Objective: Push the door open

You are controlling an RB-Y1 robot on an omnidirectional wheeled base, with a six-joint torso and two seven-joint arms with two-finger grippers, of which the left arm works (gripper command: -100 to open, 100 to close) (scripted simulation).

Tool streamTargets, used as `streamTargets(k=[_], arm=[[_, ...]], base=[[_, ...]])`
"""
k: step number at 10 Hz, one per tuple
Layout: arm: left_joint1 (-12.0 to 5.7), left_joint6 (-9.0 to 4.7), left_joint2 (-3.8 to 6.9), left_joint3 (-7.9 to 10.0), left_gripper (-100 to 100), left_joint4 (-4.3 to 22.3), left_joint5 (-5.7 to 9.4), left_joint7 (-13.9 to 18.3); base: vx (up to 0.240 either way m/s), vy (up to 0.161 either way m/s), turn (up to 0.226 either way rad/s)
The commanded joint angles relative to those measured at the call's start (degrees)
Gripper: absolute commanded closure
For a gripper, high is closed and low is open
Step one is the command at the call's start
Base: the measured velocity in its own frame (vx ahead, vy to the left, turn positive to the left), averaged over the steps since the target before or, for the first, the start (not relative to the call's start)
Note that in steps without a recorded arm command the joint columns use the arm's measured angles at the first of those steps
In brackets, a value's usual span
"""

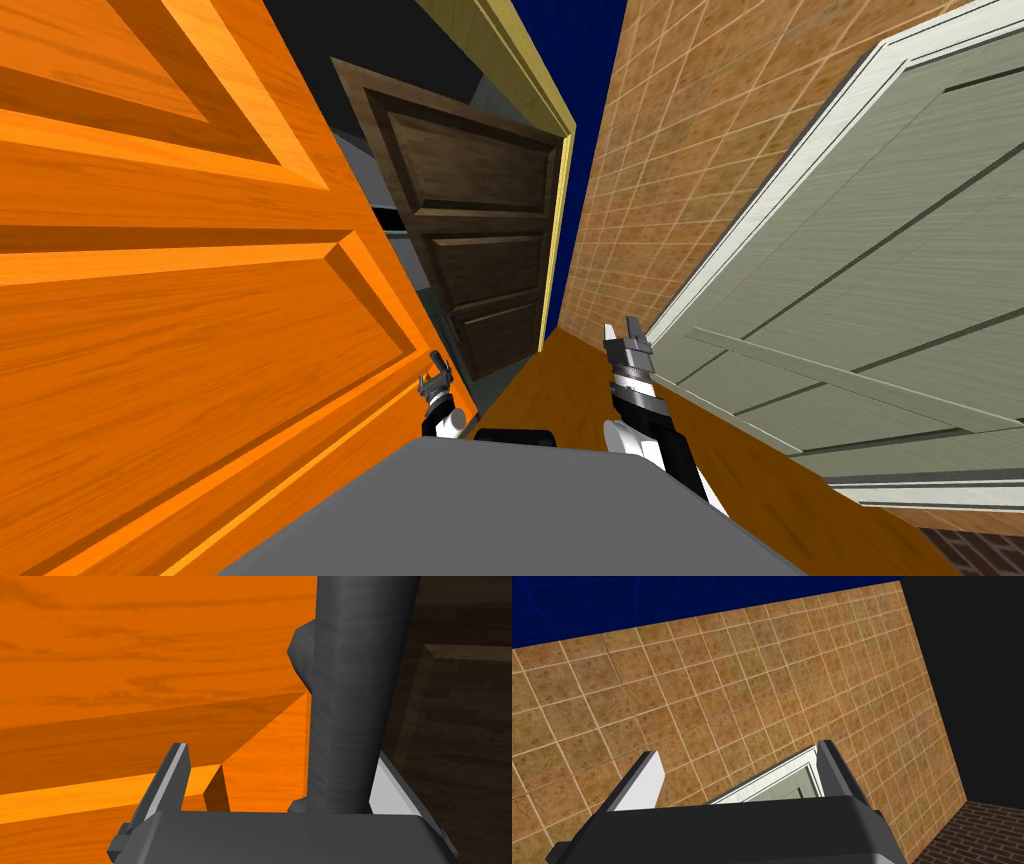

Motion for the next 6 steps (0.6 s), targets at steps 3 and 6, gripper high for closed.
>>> streamTargets(k=[3,6], arm=[[1.70,-0.57,1.27,1.25,100,-0.5,0.20,-0.4],[1.83,-0.87,1.48,1.74,100,-0.3,0.55,-0.5]], base=[[-0.005,0.019,0.013],[0.002,0.008,-0.014]])
